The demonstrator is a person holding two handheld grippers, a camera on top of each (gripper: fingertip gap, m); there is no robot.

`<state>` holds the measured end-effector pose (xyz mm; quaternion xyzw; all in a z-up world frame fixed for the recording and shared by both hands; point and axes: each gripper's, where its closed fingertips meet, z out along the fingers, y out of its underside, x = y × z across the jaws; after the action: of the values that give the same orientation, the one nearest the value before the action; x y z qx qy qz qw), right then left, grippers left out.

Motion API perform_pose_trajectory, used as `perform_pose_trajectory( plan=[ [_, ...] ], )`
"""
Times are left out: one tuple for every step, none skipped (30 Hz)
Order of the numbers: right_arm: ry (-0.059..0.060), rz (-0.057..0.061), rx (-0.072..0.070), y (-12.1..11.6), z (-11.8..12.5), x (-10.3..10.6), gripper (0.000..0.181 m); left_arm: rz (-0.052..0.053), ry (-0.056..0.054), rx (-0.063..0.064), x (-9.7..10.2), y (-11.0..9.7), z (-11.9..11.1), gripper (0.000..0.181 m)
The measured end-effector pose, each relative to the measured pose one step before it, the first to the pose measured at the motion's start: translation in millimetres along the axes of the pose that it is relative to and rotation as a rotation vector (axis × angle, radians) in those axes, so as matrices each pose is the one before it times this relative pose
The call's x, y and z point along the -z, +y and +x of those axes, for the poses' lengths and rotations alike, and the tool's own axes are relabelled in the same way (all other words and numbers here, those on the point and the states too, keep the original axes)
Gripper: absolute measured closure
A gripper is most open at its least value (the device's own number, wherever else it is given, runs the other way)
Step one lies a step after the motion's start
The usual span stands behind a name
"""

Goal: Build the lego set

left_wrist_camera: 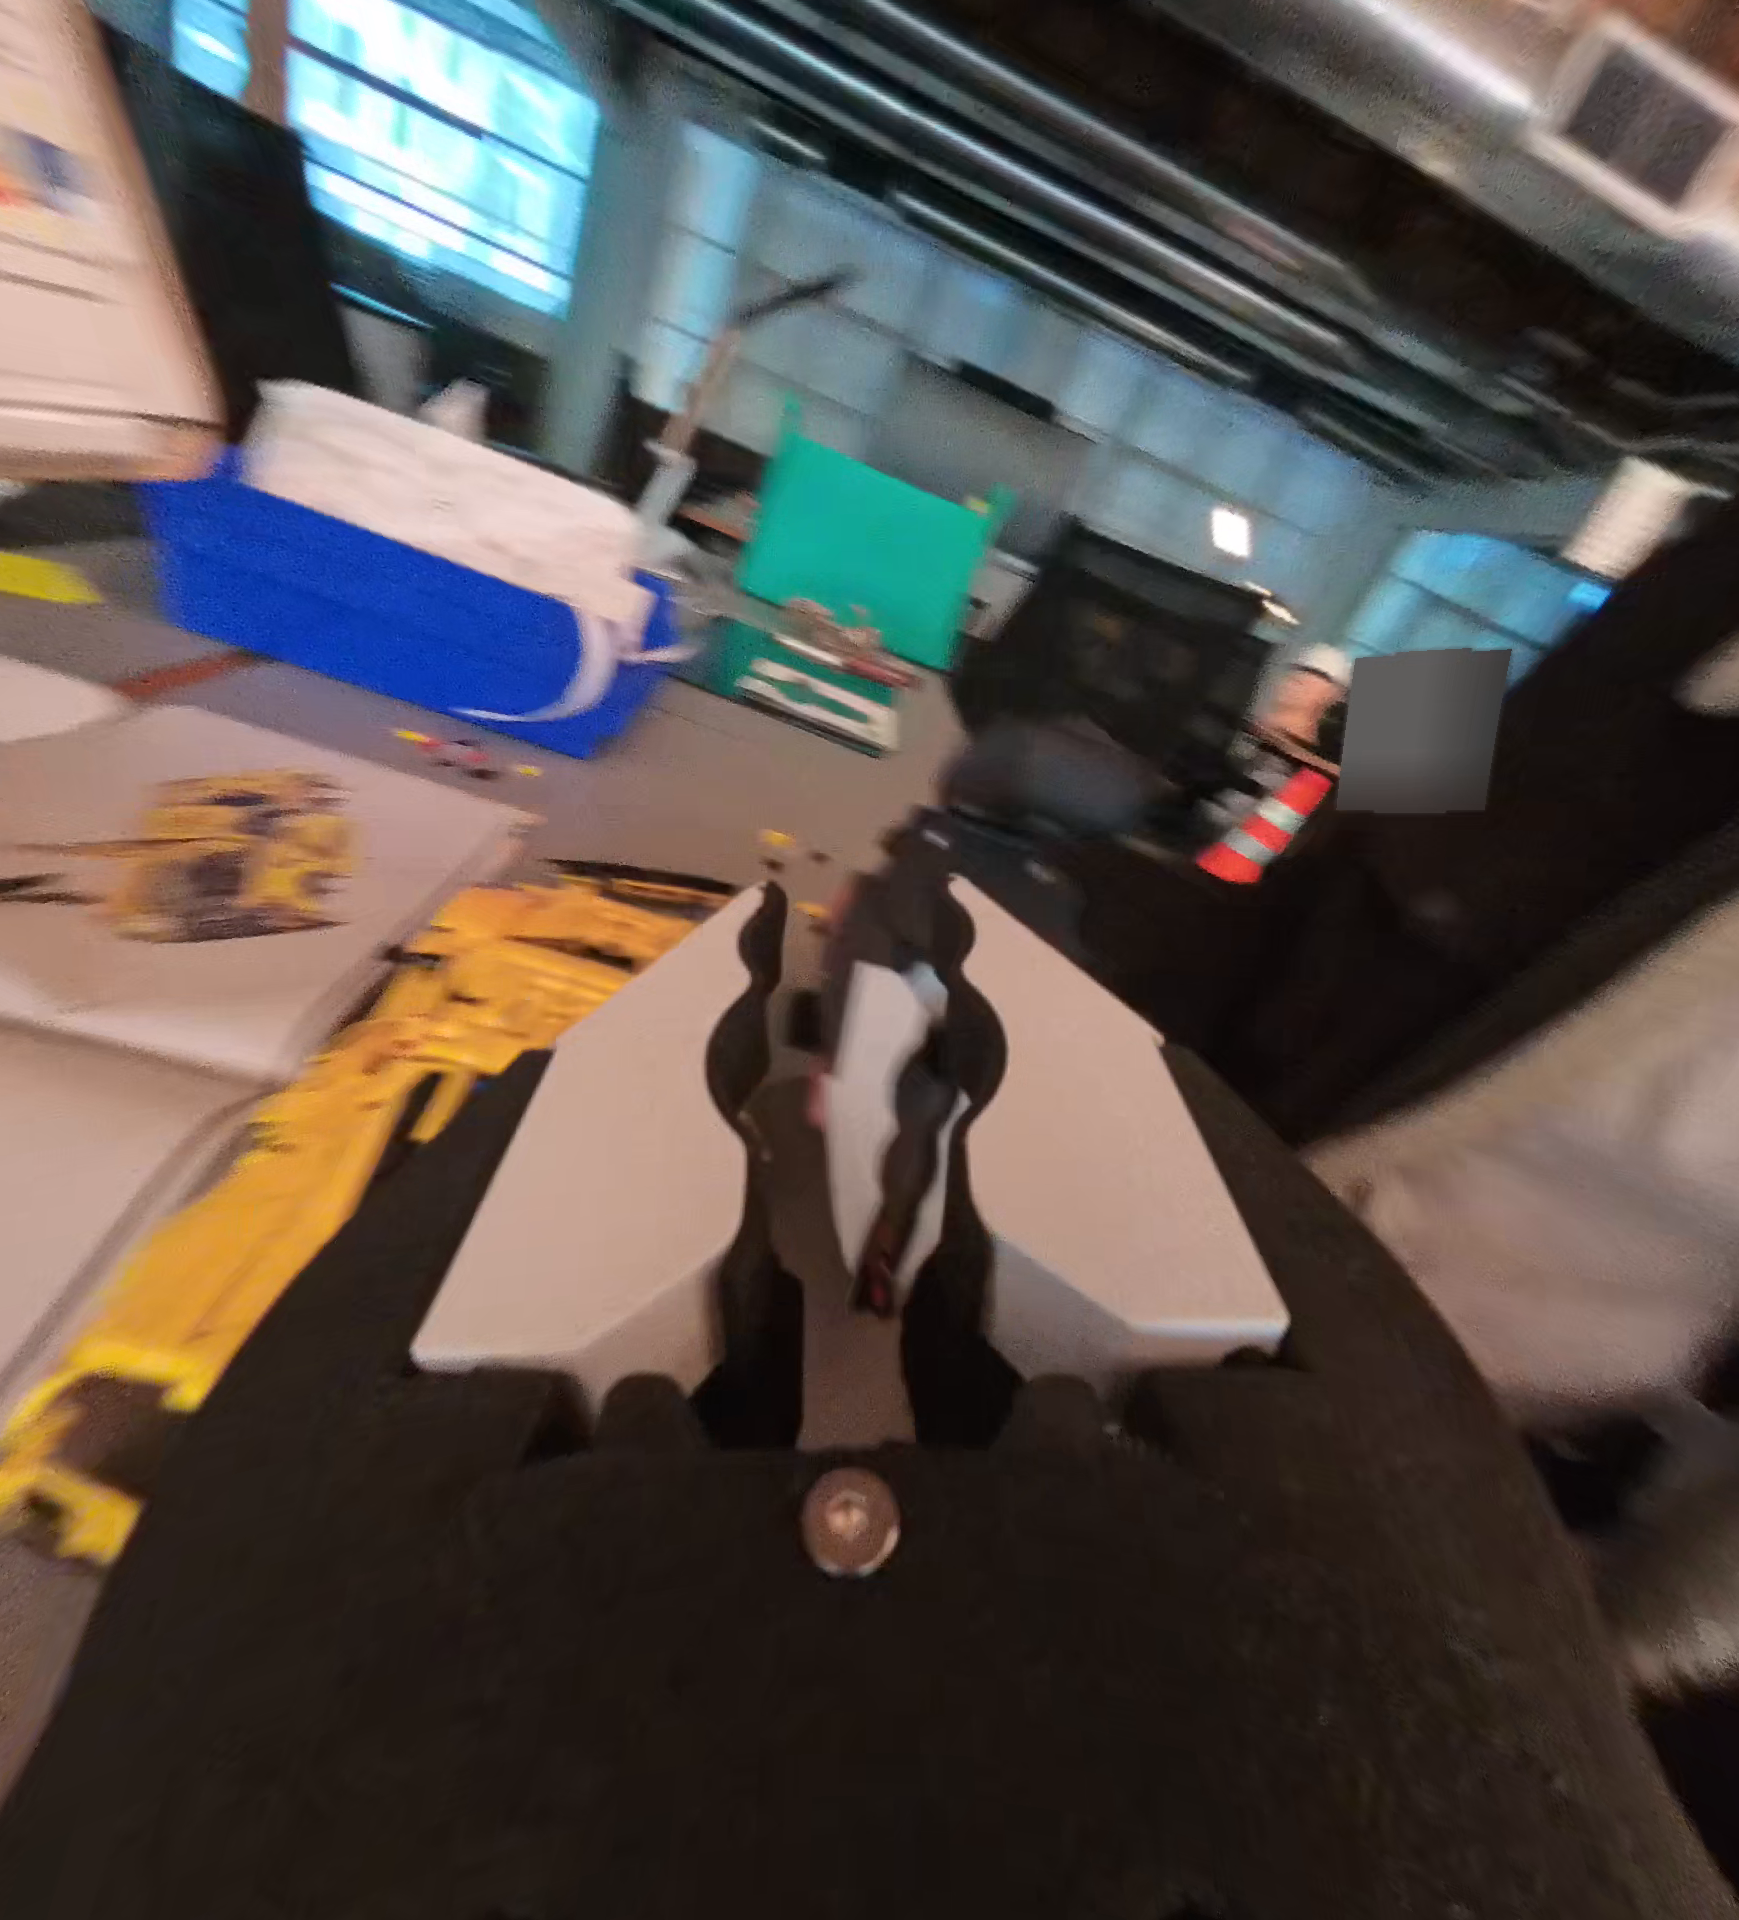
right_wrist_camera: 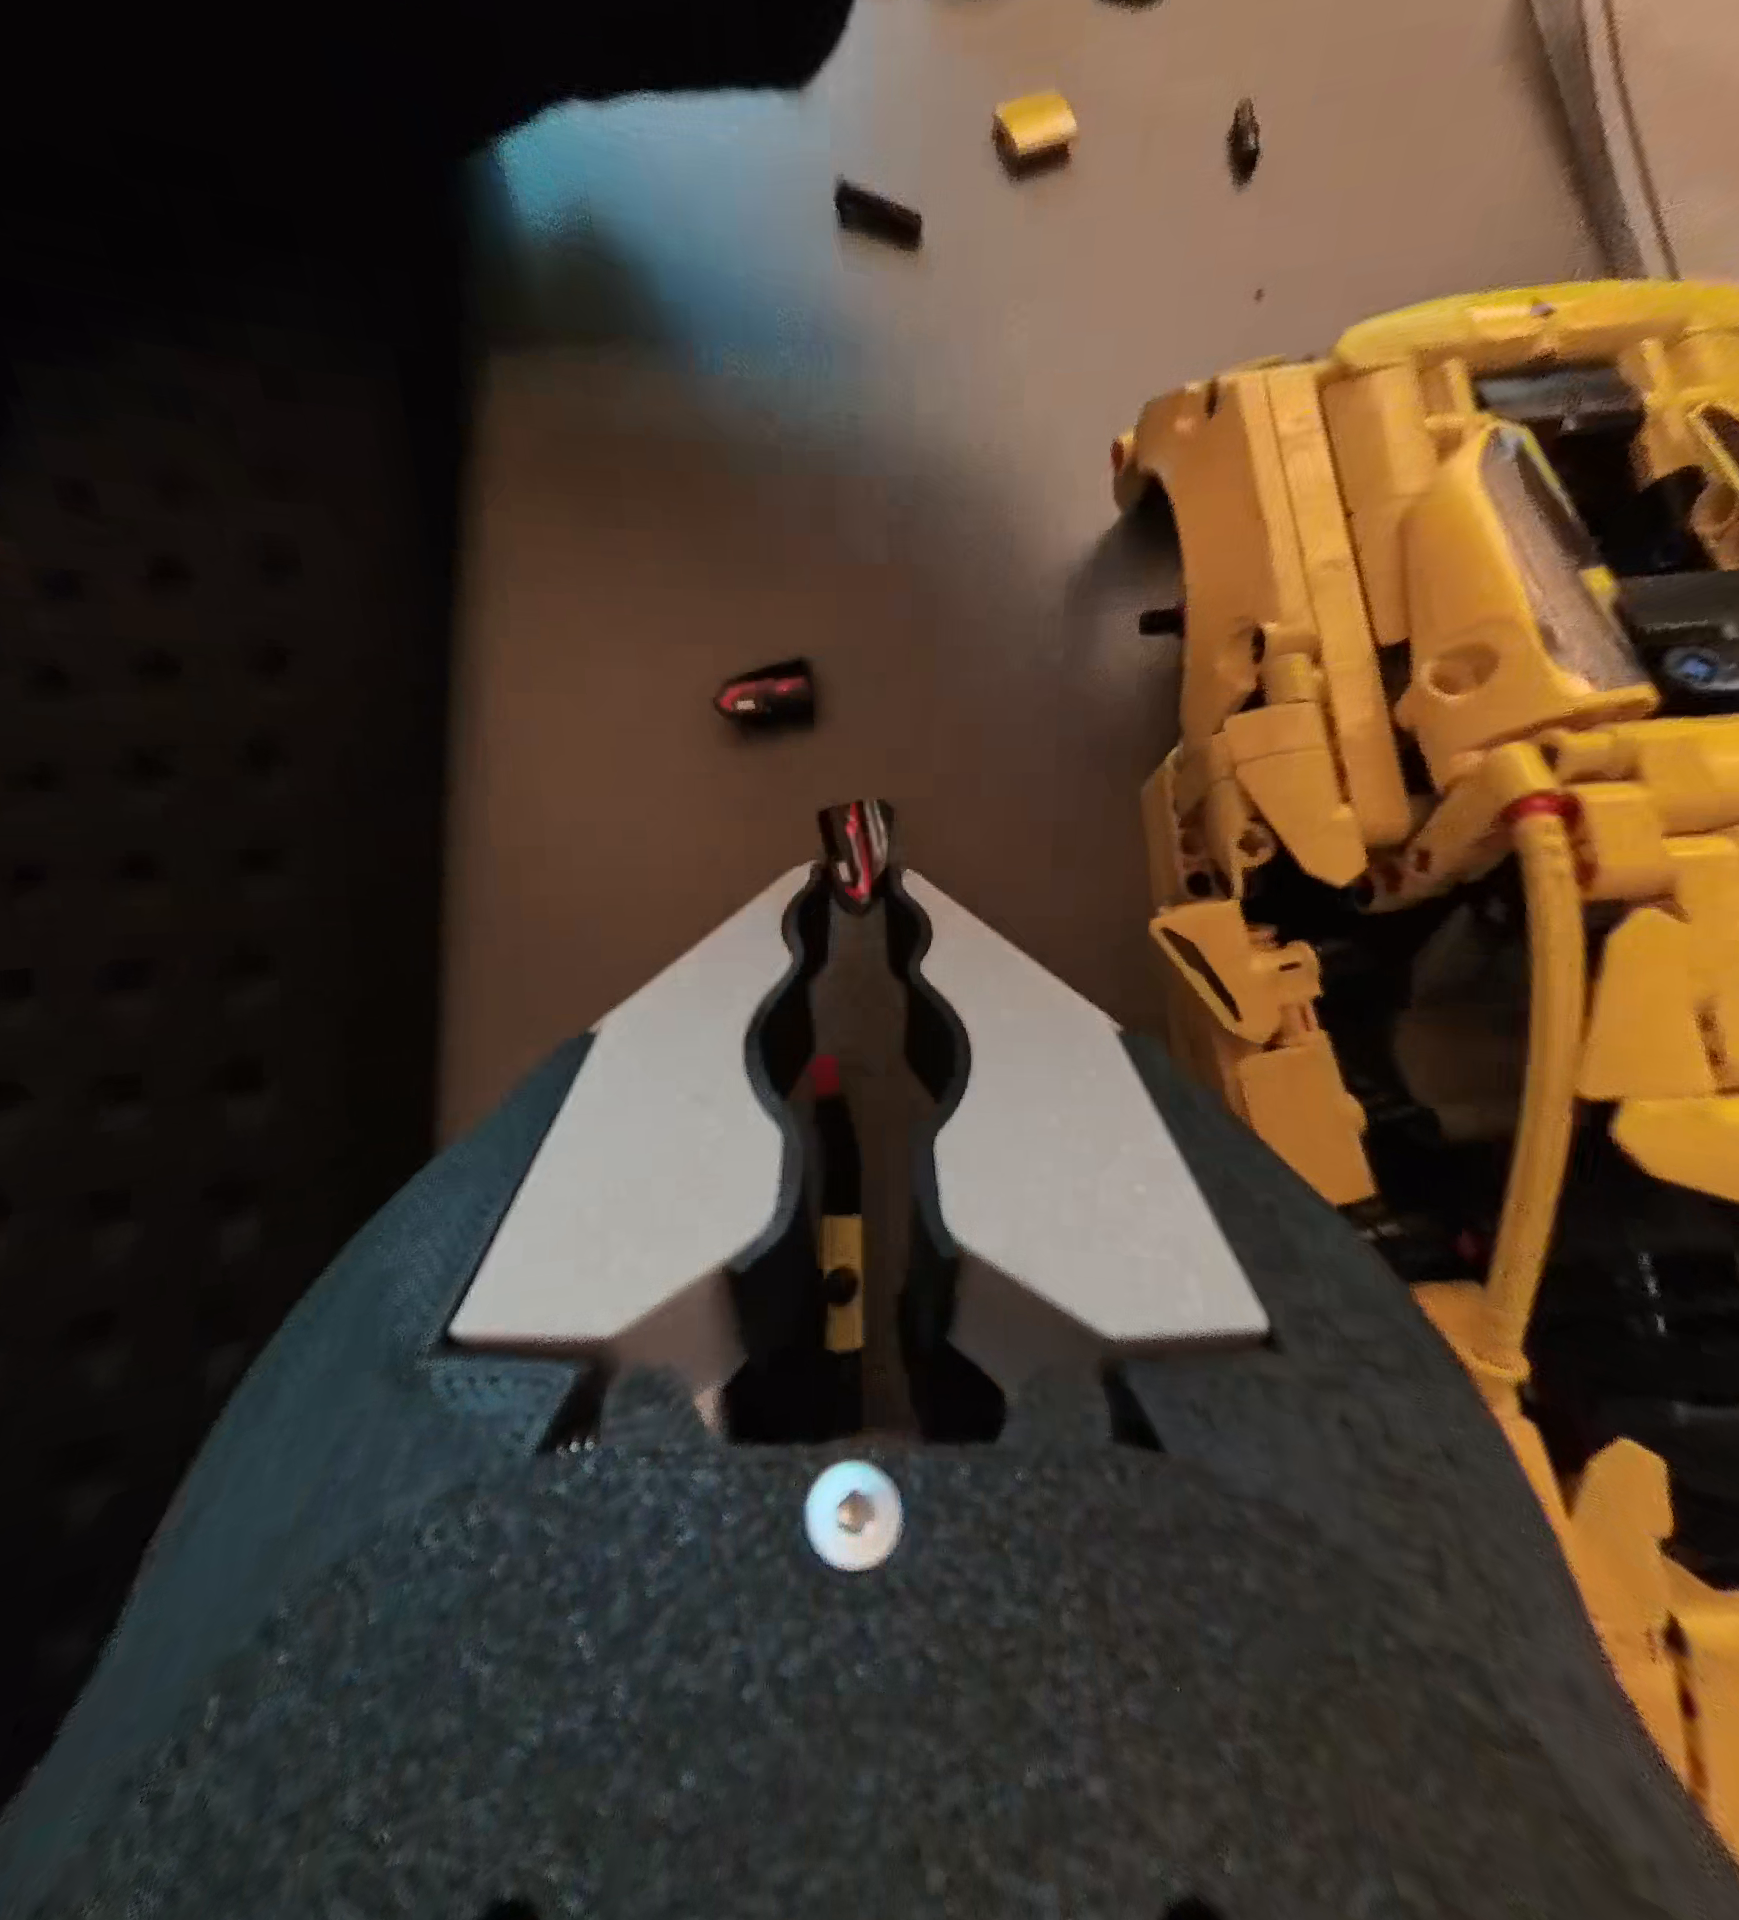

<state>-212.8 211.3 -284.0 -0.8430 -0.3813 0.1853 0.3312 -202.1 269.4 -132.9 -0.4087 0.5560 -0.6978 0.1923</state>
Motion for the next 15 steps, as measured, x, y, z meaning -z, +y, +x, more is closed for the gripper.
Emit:
perform_pose_trajectory(
  plan=[
    [-0.0640,0.0296,-0.0309,-4.33,-3.85,7.81,0.171,-0.0489,0.0438,0.0033,-2.45,8.88,8.24,0.154],
    [-0.0710,0.0470,-0.0265,-7.50,-5.73,9.19,0.171,-0.0604,0.0209,0.0085,-3.58,11.47,3.26,0.153],
    [-0.0664,0.0659,-0.0101,-10.65,-6.70,9.99,0.171,-0.0595,0.0171,0.0198,-4.55,12.03,1.33,0.153],
    [-0.0553,0.0665,0.0074,-11.66,-7.29,9.36,0.171,-0.0520,0.0255,0.0309,-5.66,10.80,1.59,0.153],
    [-0.0266,0.0497,0.0203,-10.66,-4.76,7.93,0.171,-0.0448,0.0328,0.0333,-6.60,9.17,2.31,0.153],
    [-0.0103,0.0256,0.0298,-7.51,-3.39,5.54,0.171,-0.0396,0.0380,0.0281,-7.35,7.54,3.27,0.153],
    [0.0092,-0.0106,0.0380,-2.87,-1.35,3.33,0.171,-0.0353,0.0312,0.0213,-7.53,6.25,2.65,0.153],
    [0.0333,-0.0367,0.0503,-0.34,1.40,2.26,0.171,-0.0284,0.0141,0.0165,-7.03,4.41,0.18,0.153],
    [0.0303,-0.0407,0.0565,-0.02,0.24,1.99,0.171,-0.0159,0.0066,0.0131,-5.44,2.14,-0.84,0.153],
    [0.0294,-0.0383,0.0547,-0.79,0.18,2.30,0.171,0.0015,0.0176,0.0128,-3.64,-0.61,0.93,0.153],
    [0.0217,-0.0362,0.0478,-0.93,-0.21,2.64,0.171,0.0168,0.0338,0.0088,-1.68,-2.91,3.85,0.155],
    [0.0246,-0.0185,0.0336,-2.48,1.28,2.48,0.171,0.0284,0.0294,0.0042,-0.15,-4.84,3.62,0.159],
    [0.0165,-0.0091,0.0300,-3.06,0.85,1.96,0.171,0.0351,0.0182,0.0048,0.59,-5.93,2.11,0.160],
    [0.0073,-0.0116,0.0271,-2.28,-0.20,1.16,0.171,0.0299,0.0115,0.0093,0.77,-4.97,0.64,0.160],
    [0.0110,-0.0128,0.0256,-1.52,0.72,0.46,0.171,0.0169,0.0095,0.0137,0.58,-2.58,-0.20,0.160]
  ],
)
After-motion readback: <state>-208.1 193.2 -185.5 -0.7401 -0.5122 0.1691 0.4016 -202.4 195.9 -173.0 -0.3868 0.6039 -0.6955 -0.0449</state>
